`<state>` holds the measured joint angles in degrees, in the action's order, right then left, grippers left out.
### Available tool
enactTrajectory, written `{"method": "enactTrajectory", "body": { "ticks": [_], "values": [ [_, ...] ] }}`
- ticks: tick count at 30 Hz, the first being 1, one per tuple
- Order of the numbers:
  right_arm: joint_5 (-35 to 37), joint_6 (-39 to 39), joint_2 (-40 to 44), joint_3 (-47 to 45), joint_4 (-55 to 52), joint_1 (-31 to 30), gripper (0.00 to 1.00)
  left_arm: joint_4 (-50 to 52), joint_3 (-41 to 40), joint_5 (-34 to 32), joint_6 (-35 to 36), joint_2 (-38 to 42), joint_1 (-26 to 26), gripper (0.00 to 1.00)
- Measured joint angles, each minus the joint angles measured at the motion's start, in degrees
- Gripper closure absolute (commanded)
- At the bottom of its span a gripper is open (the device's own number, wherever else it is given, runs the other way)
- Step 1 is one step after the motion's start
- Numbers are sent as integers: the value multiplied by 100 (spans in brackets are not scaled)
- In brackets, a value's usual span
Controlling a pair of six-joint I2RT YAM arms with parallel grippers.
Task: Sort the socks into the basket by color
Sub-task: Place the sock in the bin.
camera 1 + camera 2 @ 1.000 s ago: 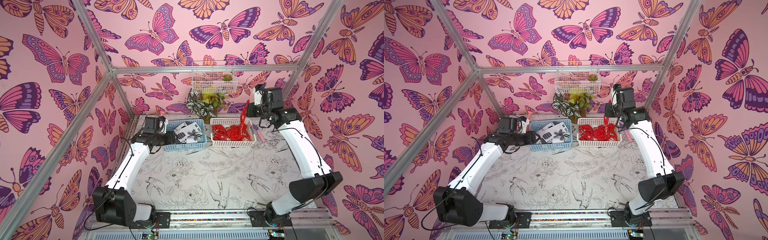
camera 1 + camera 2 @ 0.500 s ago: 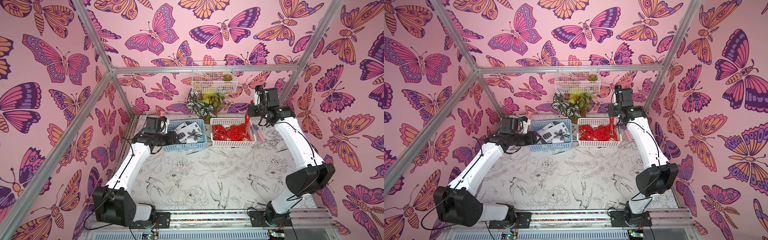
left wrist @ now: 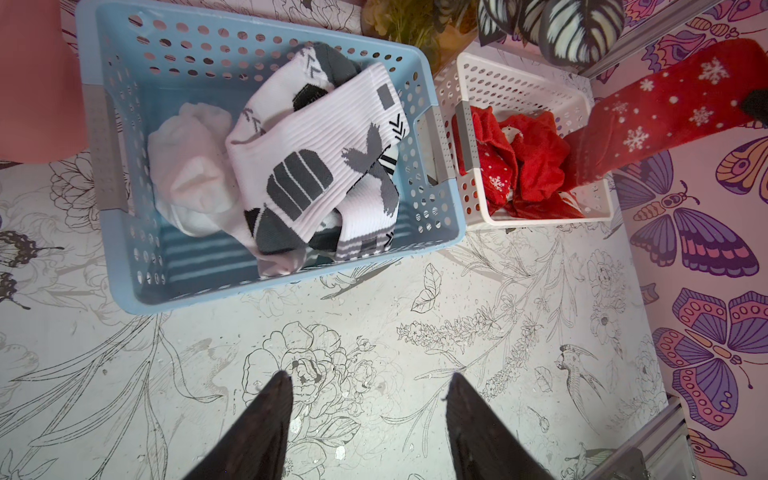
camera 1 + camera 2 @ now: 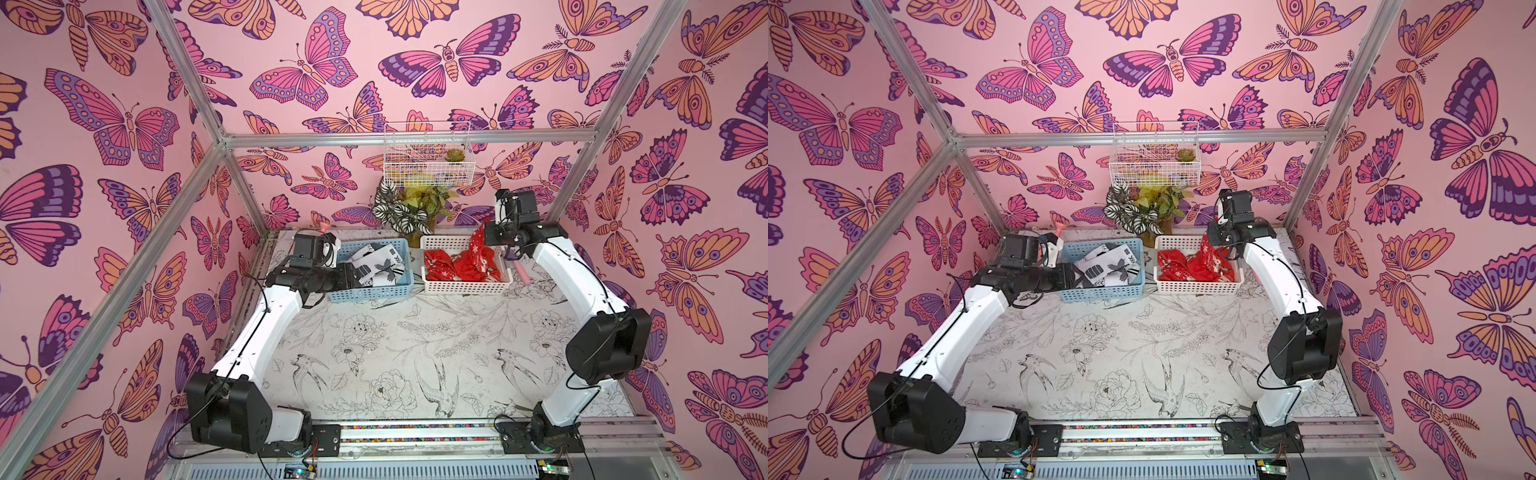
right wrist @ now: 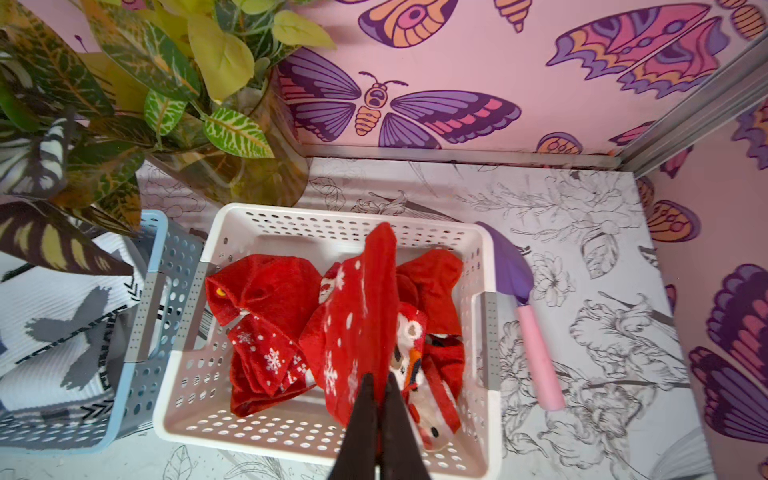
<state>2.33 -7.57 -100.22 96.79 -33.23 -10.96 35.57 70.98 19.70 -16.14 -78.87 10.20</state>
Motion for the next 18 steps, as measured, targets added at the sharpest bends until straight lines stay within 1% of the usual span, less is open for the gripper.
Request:
{"method": "enactTrajectory", "body": {
  "ticks": [11, 18],
  "values": [
    [-780, -581, -164, -459, 590, -120, 100, 0, 0, 0, 0, 2, 2, 38],
    [-1047, -901, -216, -704, 863, -151, 100, 0, 0, 0, 0, 2, 31, 39]
  ]
}}
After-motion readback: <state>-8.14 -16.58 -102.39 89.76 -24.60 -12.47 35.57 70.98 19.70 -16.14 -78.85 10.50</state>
